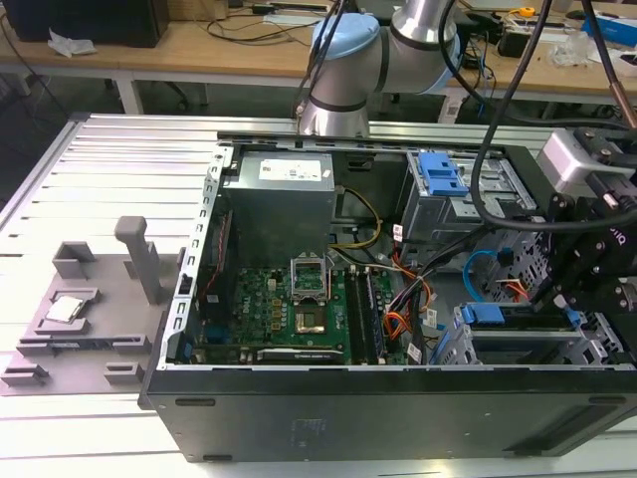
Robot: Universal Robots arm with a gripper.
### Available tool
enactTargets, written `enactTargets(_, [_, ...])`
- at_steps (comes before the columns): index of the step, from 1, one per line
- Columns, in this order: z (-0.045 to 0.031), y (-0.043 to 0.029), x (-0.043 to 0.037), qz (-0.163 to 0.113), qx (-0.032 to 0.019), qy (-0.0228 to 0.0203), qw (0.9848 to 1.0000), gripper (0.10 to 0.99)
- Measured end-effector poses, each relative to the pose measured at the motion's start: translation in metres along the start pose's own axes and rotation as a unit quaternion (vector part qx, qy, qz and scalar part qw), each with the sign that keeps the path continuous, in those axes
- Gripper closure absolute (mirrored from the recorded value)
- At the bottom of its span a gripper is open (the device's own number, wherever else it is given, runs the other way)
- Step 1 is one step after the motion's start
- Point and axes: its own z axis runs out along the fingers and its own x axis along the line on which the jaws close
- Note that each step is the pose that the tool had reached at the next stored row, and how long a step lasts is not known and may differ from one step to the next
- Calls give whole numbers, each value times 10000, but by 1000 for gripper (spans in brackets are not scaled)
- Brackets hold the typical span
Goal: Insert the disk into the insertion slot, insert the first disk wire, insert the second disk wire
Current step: 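Insert the first disk wire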
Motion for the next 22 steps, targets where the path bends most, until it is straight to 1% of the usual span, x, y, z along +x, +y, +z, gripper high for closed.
enactTargets(1, [0, 0, 0, 0, 0, 0, 10000, 835])
enactTargets(3, [-2, 0, 0, 0, 0, 4, 10000, 835])
enactTargets(4, [-29, 2, 1, 0, 1, 15, 10000, 835])
enactTargets(8, [-252, 17, 0, 1, 1, 14, 10000, 835])
enactTargets(10, [-319, 22, -4, 0, 2, 14, 10000, 835])
enactTargets(11, [-339, 23, -4, 0, 2, 14, 10000, 851])
enactTargets(13, [-408, 28, -4, 0, 2, 14, 10000, 980])
enactTargets(17, [-546, 38, -4, 1, 2, 14, 10000, 980])
enactTargets(18, [-558, 39, -4, 1, 2, 14, 10000, 980])
enactTargets(22, [-561, 39, -4, 1, 2, 14, 10000, 980])
